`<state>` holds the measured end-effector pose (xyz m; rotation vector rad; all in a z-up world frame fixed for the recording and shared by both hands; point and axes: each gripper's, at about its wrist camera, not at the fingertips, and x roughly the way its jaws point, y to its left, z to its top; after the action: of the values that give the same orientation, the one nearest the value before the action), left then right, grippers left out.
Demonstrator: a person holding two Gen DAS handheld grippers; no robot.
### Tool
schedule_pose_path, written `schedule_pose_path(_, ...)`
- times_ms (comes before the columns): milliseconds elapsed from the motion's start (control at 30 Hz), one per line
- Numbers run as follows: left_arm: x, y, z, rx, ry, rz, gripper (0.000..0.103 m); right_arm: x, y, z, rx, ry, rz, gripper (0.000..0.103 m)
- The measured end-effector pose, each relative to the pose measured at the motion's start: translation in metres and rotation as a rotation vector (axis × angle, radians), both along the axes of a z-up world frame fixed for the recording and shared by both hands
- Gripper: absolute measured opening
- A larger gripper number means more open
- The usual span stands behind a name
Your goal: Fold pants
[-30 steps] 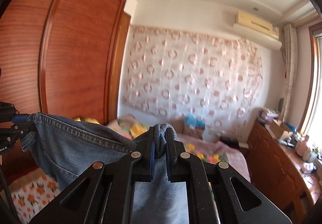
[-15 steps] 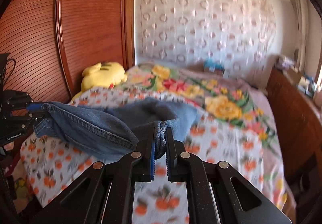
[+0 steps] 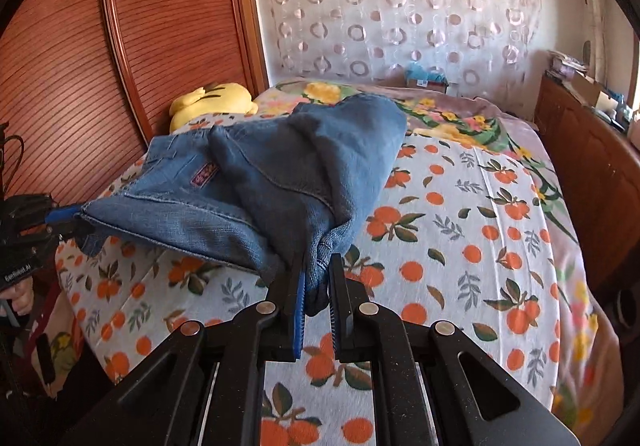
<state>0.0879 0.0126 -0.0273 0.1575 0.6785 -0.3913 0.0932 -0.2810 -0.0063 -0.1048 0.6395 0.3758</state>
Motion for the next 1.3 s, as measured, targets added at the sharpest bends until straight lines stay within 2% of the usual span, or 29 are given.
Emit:
schedule_pose_path(100, -0.010, 0.005, 0.003, -0.018, -0.013, 0.009, 0.015, 0.004, 0.017, 0.012, -0.007, -0.001, -0.002, 0.013)
schedule_pose_path(133, -0.014, 0.007, 0.006, -0.021, -0.023, 0.015, 0.015, 0.005, 0.035, 0.017, -0.016, -0.008, -0.005, 0.013)
schedule_pose_path(400, -0.022, 0.025, 0.019, -0.031, -0.047, 0.076, 0.024, -0.031, 0.057, 0.046, -0.065, -0.079, 0.027, 0.014)
schedule_pose_path(433, -0.021, 0.027, 0.018, -0.028, -0.047, 0.083, 0.025, -0.032, 0.061, 0.048, -0.066, -0.090, 0.034, 0.015)
schedule_pose_path(500, -0.018, 0.031, 0.017, -0.032, -0.043, 0.098, 0.033, -0.032, 0.066, 0.050, -0.066, -0.105, 0.052, 0.023)
schedule_pose_path(533, -0.015, 0.033, 0.016, -0.036, -0.042, 0.105, 0.042, -0.029, 0.071, 0.050, -0.065, -0.104, 0.061, 0.025)
schedule_pose_path(567, -0.013, 0.035, 0.015, -0.039, -0.042, 0.110, 0.047, -0.025, 0.075, 0.049, -0.064, -0.102, 0.069, 0.028)
schedule_pose_path(633, -0.008, 0.039, 0.013, -0.041, -0.042, 0.122, 0.047, -0.014, 0.086, 0.048, -0.064, -0.097, 0.086, 0.030)
schedule_pose_path(767, 0.011, 0.050, 0.008, -0.022, -0.039, 0.166, 0.049, 0.020, 0.115, 0.041, -0.062, -0.053, 0.142, 0.033)
schedule_pose_path(933, 0.038, 0.073, 0.000, -0.064, -0.001, 0.204, 0.052, 0.067, 0.162, 0.027, -0.101, 0.033, 0.214, 0.039)
schedule_pose_path(1000, 0.045, 0.080, -0.001, -0.081, -0.002, 0.218, 0.061, 0.082, 0.181, 0.019, -0.144, 0.058, 0.235, 0.039)
schedule_pose_path(1067, 0.049, 0.087, -0.001, -0.105, -0.009, 0.228, 0.077, 0.096, 0.198, 0.008, -0.188, 0.075, 0.242, 0.040)
schedule_pose_path(1133, 0.052, 0.092, -0.002, -0.124, -0.004, 0.225, 0.077, 0.108, 0.212, -0.004, -0.212, 0.098, 0.253, 0.040)
schedule_pose_path(1267, 0.054, 0.098, -0.001, -0.113, -0.018, 0.243, 0.077, 0.129, 0.231, -0.029, -0.302, 0.121, 0.224, 0.040)
schedule_pose_path(1300, 0.054, 0.099, 0.000, -0.112, -0.023, 0.246, 0.077, 0.133, 0.231, -0.036, -0.323, 0.129, 0.213, 0.033)
